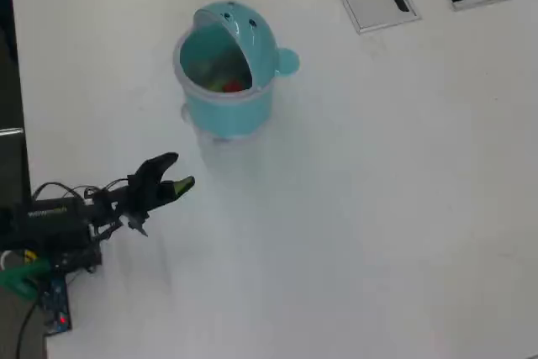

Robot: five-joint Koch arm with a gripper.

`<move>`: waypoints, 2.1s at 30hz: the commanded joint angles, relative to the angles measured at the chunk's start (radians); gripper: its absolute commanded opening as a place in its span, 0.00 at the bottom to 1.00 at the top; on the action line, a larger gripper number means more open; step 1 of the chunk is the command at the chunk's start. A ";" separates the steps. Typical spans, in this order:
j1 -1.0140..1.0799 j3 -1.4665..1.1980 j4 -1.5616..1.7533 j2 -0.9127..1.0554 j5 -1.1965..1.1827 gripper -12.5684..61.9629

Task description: Grasp RGB lego blocks and put them in the bin one by one.

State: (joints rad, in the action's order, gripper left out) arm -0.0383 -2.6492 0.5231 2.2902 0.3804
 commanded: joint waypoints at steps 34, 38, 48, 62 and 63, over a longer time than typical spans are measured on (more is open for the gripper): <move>0.025 -0.436 0.500 0.066 -0.043 0.62; 0.025 -0.488 0.509 0.066 -0.054 0.62; 0.091 -0.522 0.454 0.064 -0.087 0.64; 0.104 -0.522 0.049 0.064 -0.152 0.65; 0.104 -0.522 0.017 0.064 -0.152 0.65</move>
State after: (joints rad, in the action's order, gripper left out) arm 0.0660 -3.0986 0.5599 2.2887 0.2270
